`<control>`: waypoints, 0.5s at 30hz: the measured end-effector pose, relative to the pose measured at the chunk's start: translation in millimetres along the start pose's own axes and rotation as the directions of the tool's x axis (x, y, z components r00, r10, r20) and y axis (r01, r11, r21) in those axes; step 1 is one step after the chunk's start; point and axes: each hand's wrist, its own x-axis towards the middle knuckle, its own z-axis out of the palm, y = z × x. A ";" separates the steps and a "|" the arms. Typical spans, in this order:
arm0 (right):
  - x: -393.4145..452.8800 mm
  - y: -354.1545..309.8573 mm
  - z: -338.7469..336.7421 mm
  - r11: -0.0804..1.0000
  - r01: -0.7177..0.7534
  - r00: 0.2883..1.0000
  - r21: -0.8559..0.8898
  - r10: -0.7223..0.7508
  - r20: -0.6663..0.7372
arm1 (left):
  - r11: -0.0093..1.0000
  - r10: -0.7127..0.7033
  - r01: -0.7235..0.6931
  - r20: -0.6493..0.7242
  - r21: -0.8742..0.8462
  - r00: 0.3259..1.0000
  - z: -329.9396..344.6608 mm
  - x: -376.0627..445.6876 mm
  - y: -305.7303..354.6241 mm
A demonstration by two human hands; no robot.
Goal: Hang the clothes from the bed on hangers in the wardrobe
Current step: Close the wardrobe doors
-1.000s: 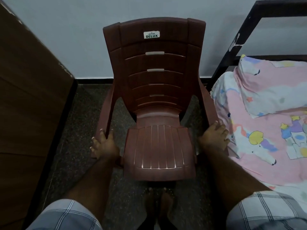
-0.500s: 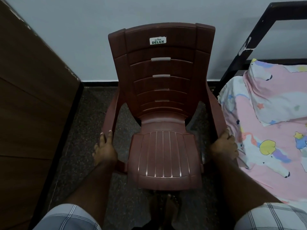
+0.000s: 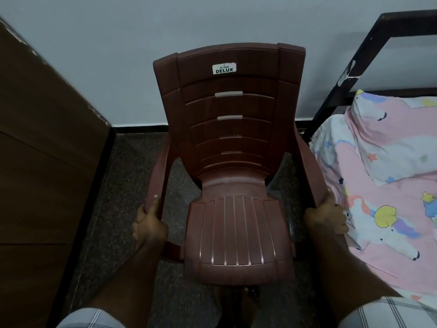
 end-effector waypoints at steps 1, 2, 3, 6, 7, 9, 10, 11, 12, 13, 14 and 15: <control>0.5 -2.8 -1.1 1.000 0.002 1.000 0.004 -0.002 -0.009 | 1.000 0.007 -0.007 -0.004 -0.002 1.000 -2.7 2.0 1.5; 1.5 -6.9 -2.9 1.000 0.001 1.000 0.012 -0.001 -0.016 | 1.000 0.008 -0.008 -0.007 -0.001 1.000 -6.1 4.7 3.7; 1.3 -11.4 -5.6 1.000 0.001 1.000 0.019 0.000 -0.018 | 1.000 0.005 -0.005 -0.011 -0.001 1.000 -9.7 7.5 6.7; 0.1 -25.7 -15.6 0.999 -0.003 0.999 0.047 0.004 -0.033 | 0.999 0.022 -0.023 -0.016 -0.023 1.000 -21.6 16.8 17.4; -0.1 -31.9 -20.6 0.998 -0.004 0.999 0.058 0.007 -0.044 | 0.999 0.031 -0.031 -0.013 -0.032 0.999 -26.3 20.8 21.8; -0.1 -44.2 -29.8 0.998 0.008 0.998 0.055 -0.004 -0.066 | 0.998 0.028 -0.029 -0.008 -0.049 1.000 -37.3 29.1 30.1; -0.1 -49.8 -35.1 0.999 0.016 0.997 0.052 -0.012 -0.074 | 0.998 0.023 -0.023 -0.009 -0.056 1.000 -43.3 33.2 34.6; 1.2 -56.2 -39.8 0.998 0.017 0.997 0.054 -0.013 -0.081 | 0.998 0.021 -0.022 -0.012 -0.057 1.000 -49.0 37.9 39.8; 3.1 -62.6 -44.1 0.998 0.015 0.996 0.058 -0.010 -0.087 | 0.998 0.026 -0.026 -0.014 -0.057 1.000 -54.5 42.6 45.0; 5.0 -68.9 -48.0 0.998 0.019 0.996 0.062 -0.013 -0.094 | 0.997 0.034 -0.035 -0.018 -0.063 0.999 -59.0 47.2 50.7; 8.0 -76.3 -51.3 0.997 0.029 0.995 0.069 -0.022 -0.099 | 0.996 0.043 -0.045 -0.026 -0.074 0.999 -63.4 52.7 56.4; 10.5 -84.3 -54.8 0.996 0.035 0.994 0.078 -0.027 -0.105 | 0.995 0.050 -0.053 -0.032 -0.085 0.998 -67.5 58.0 62.0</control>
